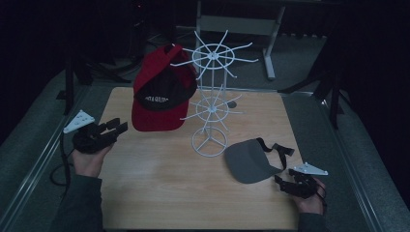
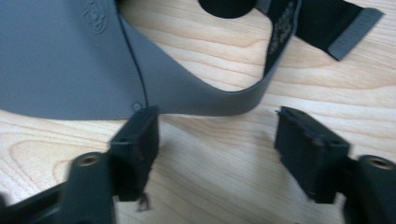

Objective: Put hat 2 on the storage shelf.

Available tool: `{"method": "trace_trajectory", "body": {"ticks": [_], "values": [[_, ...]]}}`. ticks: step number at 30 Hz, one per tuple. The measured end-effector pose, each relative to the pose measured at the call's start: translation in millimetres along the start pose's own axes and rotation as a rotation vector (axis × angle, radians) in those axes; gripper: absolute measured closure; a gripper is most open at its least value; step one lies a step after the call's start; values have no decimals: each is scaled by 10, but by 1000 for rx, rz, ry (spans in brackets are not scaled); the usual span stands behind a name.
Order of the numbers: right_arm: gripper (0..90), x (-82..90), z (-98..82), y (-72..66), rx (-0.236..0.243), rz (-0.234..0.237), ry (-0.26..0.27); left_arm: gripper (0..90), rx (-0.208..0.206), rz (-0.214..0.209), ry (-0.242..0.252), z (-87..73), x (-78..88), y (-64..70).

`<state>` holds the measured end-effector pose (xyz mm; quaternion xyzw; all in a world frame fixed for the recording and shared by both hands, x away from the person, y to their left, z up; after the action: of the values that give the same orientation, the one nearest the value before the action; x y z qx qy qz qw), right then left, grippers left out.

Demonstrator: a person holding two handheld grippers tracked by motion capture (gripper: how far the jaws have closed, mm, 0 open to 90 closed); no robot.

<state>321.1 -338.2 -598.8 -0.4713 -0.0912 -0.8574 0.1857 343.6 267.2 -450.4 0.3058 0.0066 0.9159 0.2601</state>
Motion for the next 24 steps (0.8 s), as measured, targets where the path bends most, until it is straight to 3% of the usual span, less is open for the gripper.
{"method": "trace_trajectory", "body": {"ticks": [4,12,24], "values": [[399,44,11,12,-16,11,1,591,0,18,-9,-26,14,-22],[469,218,122,110,-60,-33,60,592,21,54,-33,-161,-61,-84],[504,170,475,264,-64,-72,76,591,46,71,-51,-321,-111,-114]]}}
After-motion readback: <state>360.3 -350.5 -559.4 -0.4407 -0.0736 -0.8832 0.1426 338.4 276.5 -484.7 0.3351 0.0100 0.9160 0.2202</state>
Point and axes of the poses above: each handheld gripper's, and its own axes: x roughly backward along the jaws, z roughly out of its top, y roughly to its right, the point moved 5 cm from there along -x, roughly forward along the jaws, and after that the axes turned 15 degrees about -y, right-handed, at the moved point
